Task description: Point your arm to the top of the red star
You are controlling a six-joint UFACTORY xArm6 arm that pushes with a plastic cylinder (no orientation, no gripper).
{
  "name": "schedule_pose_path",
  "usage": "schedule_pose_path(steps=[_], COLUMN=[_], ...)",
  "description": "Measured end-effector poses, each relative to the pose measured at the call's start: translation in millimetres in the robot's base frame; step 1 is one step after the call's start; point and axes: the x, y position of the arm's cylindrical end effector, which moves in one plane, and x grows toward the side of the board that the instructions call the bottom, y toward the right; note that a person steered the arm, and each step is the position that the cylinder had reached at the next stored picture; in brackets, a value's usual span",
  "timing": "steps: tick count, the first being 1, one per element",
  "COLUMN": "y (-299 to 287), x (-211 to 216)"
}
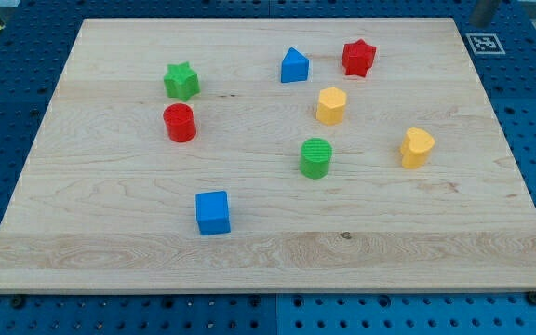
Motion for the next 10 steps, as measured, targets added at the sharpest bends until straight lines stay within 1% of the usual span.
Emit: schedule_pose_path(steps=[2, 4, 6, 8, 9, 10], y=[-12.3, -83.2, -95.4, -175.9, -202.2, -217.7], x=[2.1, 0.8, 0.8, 0.9, 2.7, 17.6])
